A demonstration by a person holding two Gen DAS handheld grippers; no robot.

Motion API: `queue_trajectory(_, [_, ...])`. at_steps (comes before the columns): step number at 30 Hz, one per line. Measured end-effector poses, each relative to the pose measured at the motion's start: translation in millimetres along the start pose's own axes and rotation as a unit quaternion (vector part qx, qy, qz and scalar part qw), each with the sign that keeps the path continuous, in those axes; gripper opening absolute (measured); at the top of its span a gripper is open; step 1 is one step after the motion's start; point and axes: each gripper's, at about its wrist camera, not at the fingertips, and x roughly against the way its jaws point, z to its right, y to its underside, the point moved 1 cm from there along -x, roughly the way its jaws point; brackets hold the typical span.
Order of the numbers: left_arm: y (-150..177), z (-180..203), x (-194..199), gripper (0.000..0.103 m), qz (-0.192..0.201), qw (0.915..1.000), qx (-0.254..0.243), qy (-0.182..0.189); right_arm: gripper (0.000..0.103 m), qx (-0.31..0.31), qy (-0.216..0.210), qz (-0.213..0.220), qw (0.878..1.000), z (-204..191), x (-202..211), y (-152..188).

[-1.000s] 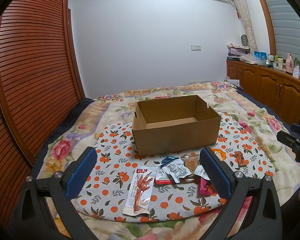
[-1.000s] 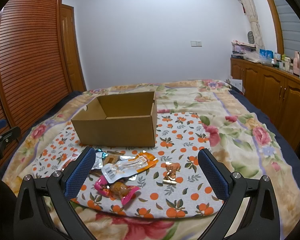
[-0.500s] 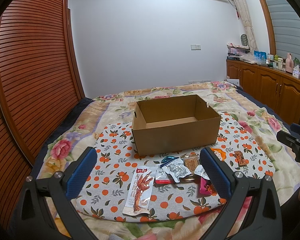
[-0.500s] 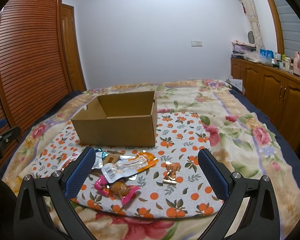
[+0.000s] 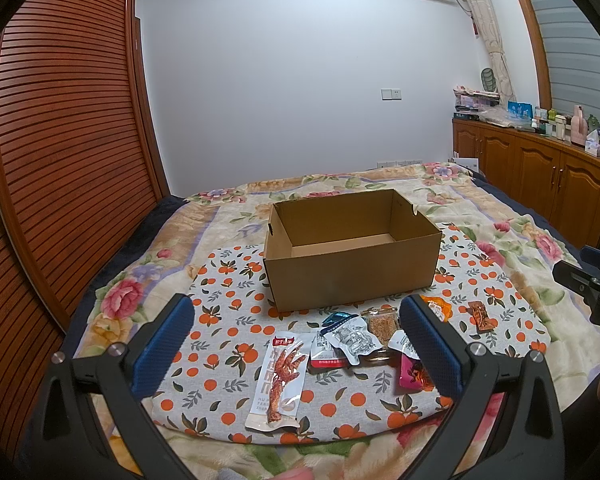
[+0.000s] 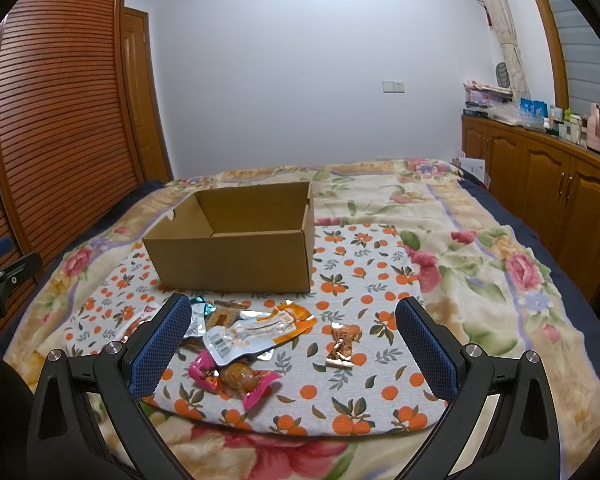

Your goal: Organize snacks

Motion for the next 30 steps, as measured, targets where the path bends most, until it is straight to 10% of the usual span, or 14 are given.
queue_trajectory(30, [9.1,-35.6,-111.0,0.103,-0.157,0.9817,-0.082,0.070,0.103,-0.012,-0.026,-0.083,0.996,-13.3,-76.2,1.6])
